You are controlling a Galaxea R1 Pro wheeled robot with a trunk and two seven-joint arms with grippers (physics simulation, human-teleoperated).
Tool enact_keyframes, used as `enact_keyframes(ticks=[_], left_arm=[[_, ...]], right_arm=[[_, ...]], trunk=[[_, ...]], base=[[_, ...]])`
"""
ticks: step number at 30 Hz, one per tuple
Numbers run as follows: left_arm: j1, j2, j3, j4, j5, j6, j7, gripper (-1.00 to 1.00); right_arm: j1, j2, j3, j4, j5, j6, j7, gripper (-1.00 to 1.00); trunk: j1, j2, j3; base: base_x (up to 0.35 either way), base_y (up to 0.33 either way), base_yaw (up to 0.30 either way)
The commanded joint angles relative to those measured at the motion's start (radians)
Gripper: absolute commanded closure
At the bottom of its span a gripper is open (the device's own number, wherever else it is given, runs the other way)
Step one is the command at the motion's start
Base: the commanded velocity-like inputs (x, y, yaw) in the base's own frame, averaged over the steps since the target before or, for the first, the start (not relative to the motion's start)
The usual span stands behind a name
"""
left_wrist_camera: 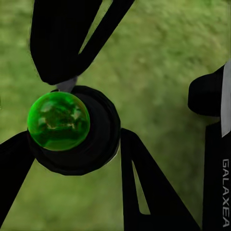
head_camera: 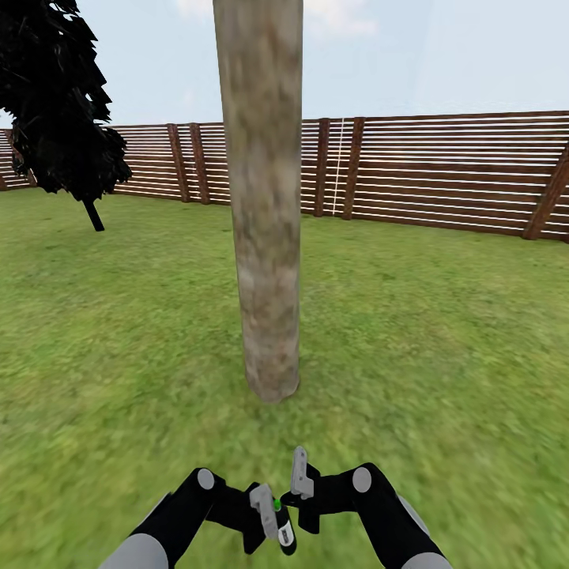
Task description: In the garden, pick up the pesticide atomizer on the floor and spray pesticide onto both trees until each tree trunk is fully covered.
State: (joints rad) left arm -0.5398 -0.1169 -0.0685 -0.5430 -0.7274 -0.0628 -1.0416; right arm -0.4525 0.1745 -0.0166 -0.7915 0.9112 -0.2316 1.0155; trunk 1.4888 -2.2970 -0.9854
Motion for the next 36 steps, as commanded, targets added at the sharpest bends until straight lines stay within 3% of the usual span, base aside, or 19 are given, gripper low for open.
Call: enact_keyframes(ticks=[1, 9, 11, 12, 15, 19, 20, 25, 28, 29, 31, 32, 33, 34, 35, 36], left_arm=[[0.000, 0.000, 0.000, 0.000, 0.001, 0.000, 0.000, 1.00], [0.001, 0.012, -0.004, 0.002, -0.010, 0.003, 0.003, 1.00], [0.001, 0.039, -0.004, 0.002, -0.029, 0.005, 0.003, 1.00], [0.003, 0.071, -0.005, 0.002, -0.049, 0.007, 0.004, 1.00], [0.007, 0.128, -0.006, 0.003, -0.105, 0.008, 0.003, 1.00], [0.013, 0.184, -0.005, 0.003, -0.164, 0.010, 0.003, 1.00], [0.013, 0.206, -0.004, 0.004, -0.169, 0.011, 0.003, 1.00], [0.015, 0.298, 0.002, 0.014, -0.172, 0.015, 0.009, 1.00], [0.015, 0.319, 0.034, 0.015, -0.164, 0.017, 0.049, 1.00], [0.015, 0.320, 0.072, 0.016, -0.162, 0.018, 0.091, 1.00], [0.015, 0.316, 0.162, 0.018, -0.159, 0.019, 0.177, 1.00], [0.015, 0.312, 0.234, 0.021, -0.157, 0.025, 0.227, 1.00], [0.015, 0.308, 0.278, 0.028, -0.155, 0.035, 0.252, 1.00], [0.015, 0.298, 0.347, 0.048, -0.147, 0.059, 0.288, 1.00], [0.015, 0.278, 0.437, 0.069, -0.108, 0.090, 0.343, 1.00], [0.014, 0.212, 0.519, 0.089, -0.002, 0.115, 0.476, 1.00]], right_arm=[[0.000, 0.000, 0.000, 0.000, 0.000, 0.000, 0.000, 1.00], [0.000, 0.000, 0.000, 0.000, 0.000, 0.000, 0.000, 1.00], [0.000, 0.000, 0.000, 0.001, 0.000, 0.000, 0.000, 1.00], [0.000, 0.000, 0.000, 0.001, 0.000, 0.000, 0.000, 1.00], [0.000, 0.000, 0.000, 0.001, 0.000, 0.000, 0.000, 1.00], [0.000, 0.000, -0.001, 0.006, 0.000, 0.000, 0.000, 1.00], [0.000, 0.000, -0.003, 0.008, 0.000, 0.000, 0.000, -1.00], [0.000, 0.000, -0.010, 0.009, 0.001, 0.000, -0.002, -1.00], [0.000, -0.003, -0.018, 0.010, 0.003, -0.001, -0.008, -1.00], [0.001, -0.011, -0.049, 0.012, 0.003, -0.001, -0.016, -1.00], [0.001, -0.033, -0.192, 0.038, 0.003, -0.001, -0.077, -1.00], [0.001, -0.043, -0.332, 0.072, 0.003, -0.002, -0.148, -1.00], [0.001, -0.047, -0.423, 0.092, 0.004, -0.002, -0.200, -1.00], [0.001, -0.051, -0.566, 0.113, 0.004, -0.004, -0.291, -1.00], [0.002, -0.053, -0.740, 0.127, 0.005, -0.008, -0.413, -1.00], [0.005, -0.065, -0.951, 0.136, 0.006, -0.010, -0.624, -1.00]], trunk=[[0.000, 0.000, 0.000], [0.000, 0.000, 0.000], [0.000, 0.000, 0.000], [0.000, 0.000, 0.000], [0.000, 0.000, 0.000], [0.000, 0.000, 0.000], [0.000, 0.000, 0.000], [0.000, 0.000, 0.000], [0.000, 0.000, 0.000], [0.000, 0.000, 0.000], [0.000, 0.000, 0.000], [0.000, 0.000, 0.000], [0.000, 0.000, 0.000], [0.000, 0.000, 0.000], [0.000, 0.000, 0.000], [0.000, 0.000, 0.000]], base=[[0.000, 0.000, 0.000], [0.000, 0.000, 0.000], [0.000, 0.000, 0.000], [0.000, 0.000, 0.000], [0.000, 0.000, 0.000], [0.000, 0.000, 0.000], [0.000, 0.000, 0.000], [0.000, 0.000, 0.000], [0.000, 0.000, 0.000], [0.000, 0.000, 0.000], [0.000, 0.000, 0.000], [0.000, 0.000, 0.000], [0.000, 0.000, 0.000], [0.000, 0.000, 0.000], [0.000, 0.000, 0.000], [0.000, 0.000, 0.000]])
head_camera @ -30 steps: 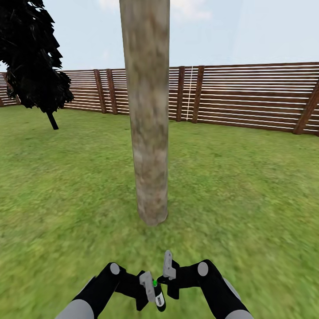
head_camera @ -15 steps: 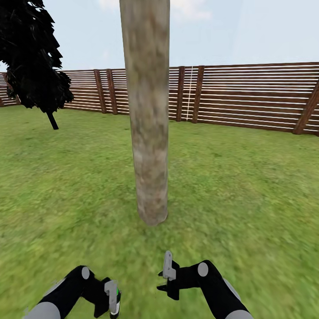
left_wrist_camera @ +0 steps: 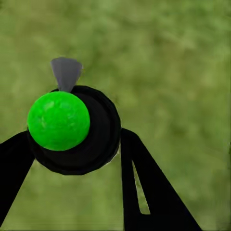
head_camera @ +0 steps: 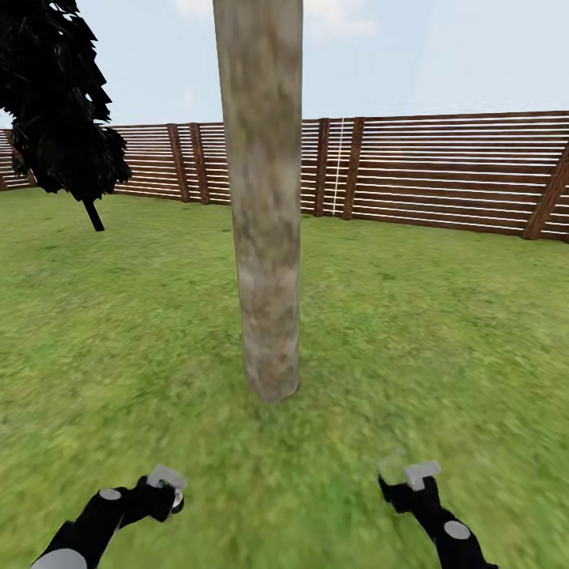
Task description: In the garden, pick up the pesticide atomizer on the floor and spray pesticide onto both trees until each tree trunk is fully covered.
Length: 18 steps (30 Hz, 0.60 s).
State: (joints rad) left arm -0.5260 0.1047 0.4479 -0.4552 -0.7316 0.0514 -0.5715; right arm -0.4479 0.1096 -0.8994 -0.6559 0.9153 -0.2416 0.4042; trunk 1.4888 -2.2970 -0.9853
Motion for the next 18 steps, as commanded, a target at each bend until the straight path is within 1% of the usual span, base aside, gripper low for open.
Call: enact_keyframes(ticks=[1, 2, 3, 4, 5, 7, 8, 10, 12, 13, 15, 16, 17, 18], left_arm=[[0.000, -0.027, 0.009, 0.014, 0.017, 0.006, 0.046, 1.00], [0.000, -0.039, 0.012, 0.030, 0.031, 0.012, 0.086, 1.00], [0.000, -0.044, 0.013, 0.042, 0.041, 0.016, 0.111, 1.00], [0.000, -0.053, 0.014, 0.068, 0.067, 0.020, 0.148, 1.00], [0.000, -0.057, 0.014, 0.080, 0.083, 0.021, 0.162, 1.00], [0.000, -0.059, 0.014, 0.089, 0.103, 0.023, 0.171, 1.00], [0.000, -0.061, 0.013, 0.091, 0.108, 0.024, 0.173, 1.00], [0.000, -0.071, 0.012, 0.092, 0.113, 0.025, 0.174, 1.00], [0.000, -0.078, 0.011, 0.093, 0.117, 0.025, 0.174, 1.00], [0.000, -0.081, 0.012, 0.091, 0.117, 0.026, 0.174, 1.00], [0.000, -0.085, 0.011, 0.084, 0.117, 0.046, 0.175, 1.00], [-0.004, -0.088, 0.008, 0.081, 0.117, 0.069, 0.175, 1.00], [-0.007, -0.096, 0.008, 0.079, 0.117, 0.091, 0.176, 1.00], [-0.009, -0.103, 0.008, 0.078, 0.116, 0.100, 0.176, 1.00]], right_arm=[[0.003, -0.016, -0.087, 0.001, 0.002, -0.001, -0.039, -1.00], [0.011, -0.035, -0.098, 0.002, 0.002, -0.004, -0.053, -1.00], [0.021, -0.046, -0.102, 0.003, 0.001, -0.010, -0.058, -1.00], [0.047, -0.060, -0.106, 0.003, 0.001, -0.036, -0.064, -1.00], [0.066, -0.065, -0.108, 0.004, 0.001, -0.067, -0.066, -1.00], [0.098, -0.068, -0.109, 0.004, 0.000, -0.125, -0.069, -1.00], [0.107, -0.069, -0.109, 0.004, 0.000, -0.140, -0.070, -1.00], [0.118, -0.069, -0.111, 0.004, 0.000, -0.159, -0.071, -1.00], [0.122, -0.071, -0.129, 0.003, 0.000, -0.165, -0.071, -1.00], [0.123, -0.070, -0.172, 0.001, -0.001, -0.167, -0.071, -1.00], [0.124, -0.070, -0.290, -0.004, -0.002, -0.168, -0.069, -1.00], [0.124, -0.070, -0.328, -0.007, -0.002, -0.168, -0.068, -1.00], [0.124, -0.070, -0.348, -0.016, -0.002, -0.168, -0.067, -1.00], [0.123, -0.070, -0.355, -0.025, -0.003, -0.168, -0.067, -1.00]], trunk=[[0.000, 0.000, 0.000], [0.000, 0.000, 0.000], [0.000, 0.000, 0.000], [0.000, 0.000, 0.000], [0.000, 0.000, 0.000], [0.000, 0.000, 0.000], [0.000, 0.000, 0.000], [0.000, 0.000, 0.000], [0.000, 0.000, 0.000], [0.000, 0.000, 0.000], [0.000, 0.000, 0.000], [0.000, 0.000, 0.000], [0.000, 0.000, 0.000], [0.000, 0.000, 0.000]], base=[[0.000, 0.000, 0.000], [0.000, 0.000, 0.000], [0.000, 0.000, 0.000], [0.000, 0.000, 0.000], [0.000, 0.000, 0.000], [0.000, 0.000, 0.000], [0.000, 0.000, 0.000], [0.000, 0.000, 0.000], [0.000, 0.000, 0.000], [0.000, 0.000, 0.000], [0.000, 0.000, -0.016], [0.000, 0.000, -0.120], [0.000, 0.000, -0.207], [0.000, 0.000, -0.240]])
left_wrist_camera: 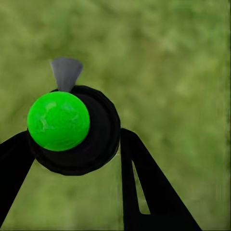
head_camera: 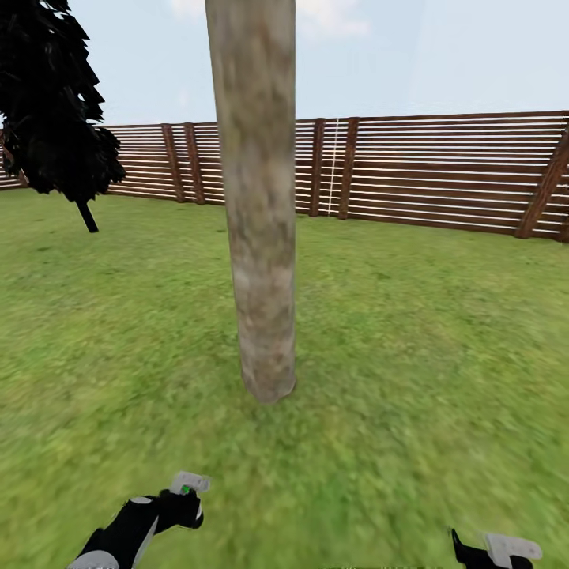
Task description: In the garden, pick up the pesticide atomizer on the floor and spray pesticide onto both trees until each tree trunk is fully covered.
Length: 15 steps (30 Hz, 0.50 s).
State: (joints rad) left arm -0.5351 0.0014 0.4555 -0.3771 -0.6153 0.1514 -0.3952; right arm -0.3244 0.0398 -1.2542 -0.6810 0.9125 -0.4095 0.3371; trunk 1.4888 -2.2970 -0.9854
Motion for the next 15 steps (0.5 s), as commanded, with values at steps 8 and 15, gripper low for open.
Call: enact_keyframes(ticks=[8, 15], left_arm=[[0.001, -0.024, 0.003, 0.000, -0.001, 0.018, 0.019, 1.00], [0.005, -0.019, 0.002, -0.001, 0.000, 0.017, 0.015, 1.00]], right_arm=[[0.001, 0.008, -0.007, -0.037, 0.000, 0.000, 0.002, -1.00], [0.001, 0.002, -0.012, -0.030, 0.001, 0.000, 0.004, -1.00]], trunk=[[0.000, 0.000, 0.000], [0.000, 0.000, 0.000]], base=[[0.000, 0.000, -0.292], [0.106, -0.008, -0.300]])
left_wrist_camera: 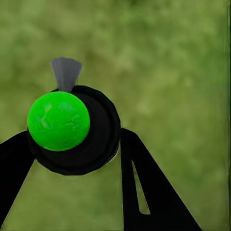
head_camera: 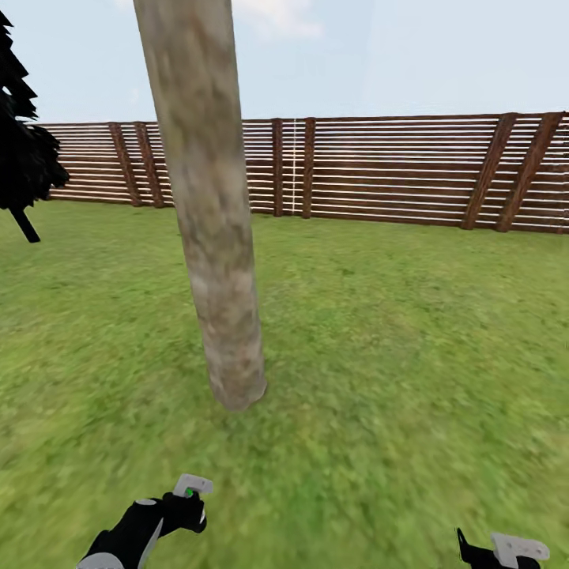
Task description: In the garden, pick up the pesticide atomizer on the floor and spray pesticide onto both trees until each tree trunk is fully covered.
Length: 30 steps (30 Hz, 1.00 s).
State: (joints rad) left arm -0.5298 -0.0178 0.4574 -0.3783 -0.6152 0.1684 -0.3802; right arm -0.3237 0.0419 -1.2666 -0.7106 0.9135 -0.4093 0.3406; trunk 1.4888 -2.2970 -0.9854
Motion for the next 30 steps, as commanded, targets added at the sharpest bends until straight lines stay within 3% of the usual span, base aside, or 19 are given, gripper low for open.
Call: enact_keyframes(ticks=[1, 3, 7, 11, 14, 15, 16, 17, 19, 21, 24, 28, 30], left_arm=[[-0.003, 0.000, -0.001, -0.001, 0.000, 0.000, 0.000, 1.00], [-0.006, 0.001, -0.001, -0.002, 0.000, 0.000, 0.000, 1.00], [-0.008, -0.001, 0.000, -0.002, 0.000, 0.000, 0.000, 1.00], [-0.009, -0.001, 0.000, -0.002, 0.000, -0.001, 0.004, 1.00], [-0.010, -0.005, 0.000, -0.030, 0.000, 0.005, 0.005, 1.00], [-0.010, -0.007, 0.000, -0.050, 0.000, 0.013, 0.004, 1.00], [-0.014, -0.015, 0.000, -0.075, 0.000, 0.038, 0.003, 1.00], [-0.033, -0.032, 0.000, -0.086, 0.000, 0.075, 0.002, 1.00], [-0.063, -0.050, -0.001, -0.092, -0.001, 0.108, 0.003, 1.00], [-0.086, -0.048, -0.001, -0.122, 0.000, 0.122, 0.002, 1.00], [-0.080, -0.038, -0.002, -0.184, 0.000, 0.122, 0.000, 1.00], [-0.080, -0.056, -0.004, -0.198, 0.000, 0.117, -0.004, 1.00], [-0.082, -0.028, 0.001, -0.199, 0.001, 0.116, -0.007, 1.00]], right_arm=[[0.000, -0.003, 0.000, 0.001, 0.001, 0.001, 0.001, -1.00], [0.000, -0.010, 0.002, 0.002, 0.003, 0.000, 0.015, -1.00], [0.000, -0.017, 0.002, 0.002, 0.005, -0.001, 0.227, -1.00], [0.000, -0.014, -0.001, 0.002, 0.004, -0.002, 0.266, -1.00], [0.000, -0.006, 0.001, 0.014, 0.004, -0.003, 0.199, -1.00], [-0.001, -0.005, 0.000, 0.038, 0.004, -0.003, 0.129, -1.00], [0.000, -0.005, 0.001, 0.096, 0.004, -0.003, 0.007, -1.00], [0.000, -0.005, 0.004, 0.151, 0.005, -0.004, -0.070, -1.00], [0.000, -0.006, 0.006, 0.189, 0.005, -0.005, -0.108, -1.00], [0.000, -0.007, 0.007, 0.207, 0.006, -0.005, -0.124, -1.00], [0.000, -0.010, 0.007, 0.262, 0.010, -0.011, -0.127, -1.00], [0.000, -0.012, 0.007, 0.344, 0.008, -0.049, -0.130, -1.00], [0.000, -0.010, 0.005, 0.379, 0.006, -0.050, -0.132, -1.00]], trunk=[[0.000, 0.000, 0.000], [0.000, 0.000, 0.000], [0.000, 0.000, 0.000], [0.000, 0.000, 0.000], [0.000, 0.000, 0.000], [0.000, 0.000, 0.000], [0.000, 0.000, 0.000], [0.000, 0.000, 0.000], [0.000, 0.000, 0.000], [0.000, 0.000, 0.000], [0.000, 0.000, 0.000], [0.000, 0.000, 0.000], [0.000, 0.000, 0.000]], base=[[0.263, -0.088, -0.300], [0.277, -0.110, -0.300], [0.285, -0.122, -0.300], [0.176, -0.066, -0.171], [0.020, -0.007, -0.018], [0.005, -0.002, -0.005], [0.002, -0.001, -0.002], [0.000, 0.000, 0.000], [0.000, 0.000, 0.000], [0.000, 0.000, 0.000], [0.000, 0.000, 0.000], [0.000, 0.000, 0.000], [0.000, 0.000, 0.000]])
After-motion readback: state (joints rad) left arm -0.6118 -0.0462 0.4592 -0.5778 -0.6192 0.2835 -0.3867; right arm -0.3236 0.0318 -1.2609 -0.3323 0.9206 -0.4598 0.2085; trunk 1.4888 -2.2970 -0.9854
